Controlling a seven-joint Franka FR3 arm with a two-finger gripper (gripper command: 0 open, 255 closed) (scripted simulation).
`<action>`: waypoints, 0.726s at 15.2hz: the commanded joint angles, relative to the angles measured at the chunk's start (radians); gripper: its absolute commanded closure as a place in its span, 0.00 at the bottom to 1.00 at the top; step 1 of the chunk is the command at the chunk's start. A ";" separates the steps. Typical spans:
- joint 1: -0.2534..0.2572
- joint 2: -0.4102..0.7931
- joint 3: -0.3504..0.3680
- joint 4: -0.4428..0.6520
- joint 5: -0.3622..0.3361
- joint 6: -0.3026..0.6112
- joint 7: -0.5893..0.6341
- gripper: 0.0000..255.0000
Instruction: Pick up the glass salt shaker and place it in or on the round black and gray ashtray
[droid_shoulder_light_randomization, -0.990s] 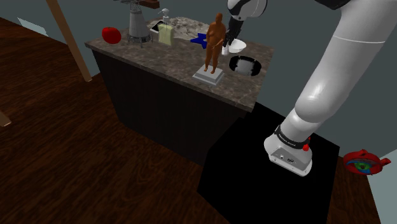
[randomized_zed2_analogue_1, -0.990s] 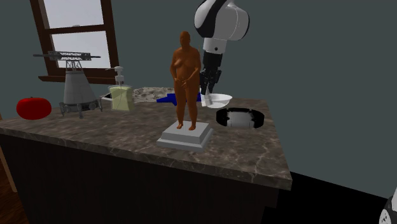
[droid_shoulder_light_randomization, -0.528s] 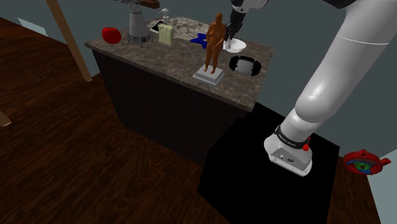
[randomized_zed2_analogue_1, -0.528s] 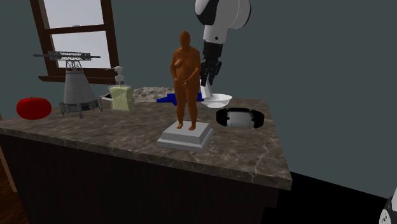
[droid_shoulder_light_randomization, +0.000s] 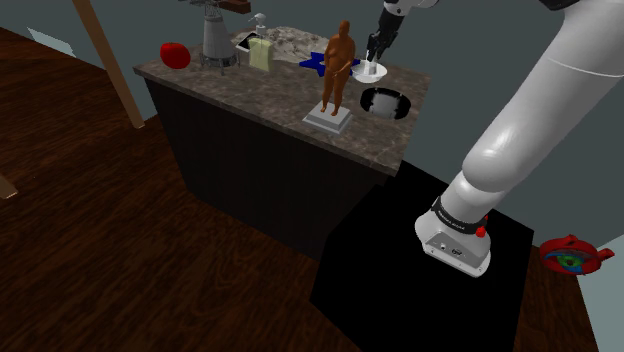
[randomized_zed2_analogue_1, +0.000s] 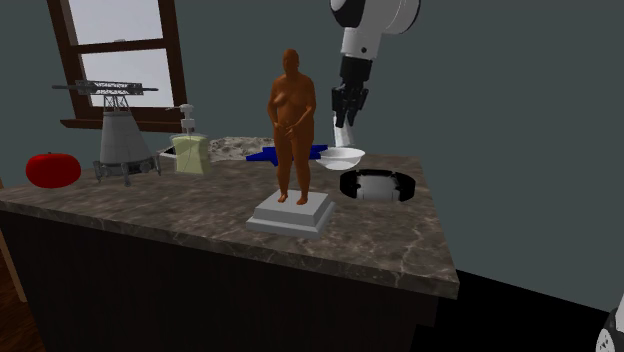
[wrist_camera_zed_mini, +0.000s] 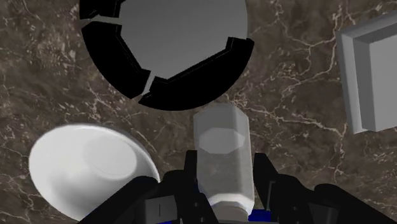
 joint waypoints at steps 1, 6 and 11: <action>-0.019 -0.033 -0.018 -0.031 -0.005 -0.002 -0.036 1.00; -0.069 -0.114 -0.070 -0.099 -0.024 -0.014 -0.130 1.00; -0.081 -0.111 -0.088 -0.148 -0.014 0.034 -0.169 1.00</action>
